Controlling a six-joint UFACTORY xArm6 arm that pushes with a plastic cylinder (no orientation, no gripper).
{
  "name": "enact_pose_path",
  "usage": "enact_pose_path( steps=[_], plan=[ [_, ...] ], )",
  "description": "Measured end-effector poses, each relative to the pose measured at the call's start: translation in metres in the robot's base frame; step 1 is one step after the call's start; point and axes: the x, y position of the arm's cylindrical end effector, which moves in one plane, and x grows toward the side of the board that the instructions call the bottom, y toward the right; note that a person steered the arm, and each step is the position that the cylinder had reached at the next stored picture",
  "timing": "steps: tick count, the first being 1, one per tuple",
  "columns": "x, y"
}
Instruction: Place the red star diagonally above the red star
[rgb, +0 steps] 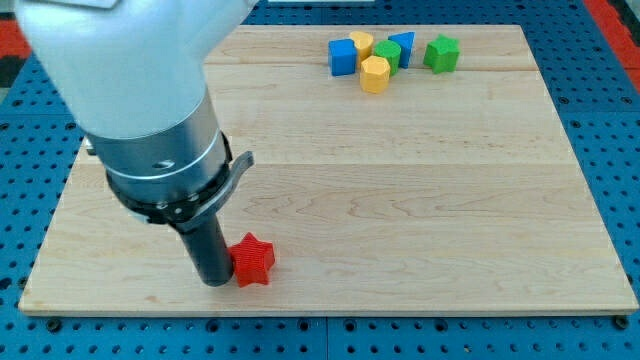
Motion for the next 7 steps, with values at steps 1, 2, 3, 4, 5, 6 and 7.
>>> enact_pose_path(
  steps=[1,2,3,4,5,6,7],
  plan=[
    [0.006,0.028],
    [-0.026,-0.045],
    [-0.095,-0.130],
    [-0.173,-0.195],
    [-0.235,-0.195],
    [-0.248,-0.195],
    [-0.248,-0.195]
  ],
)
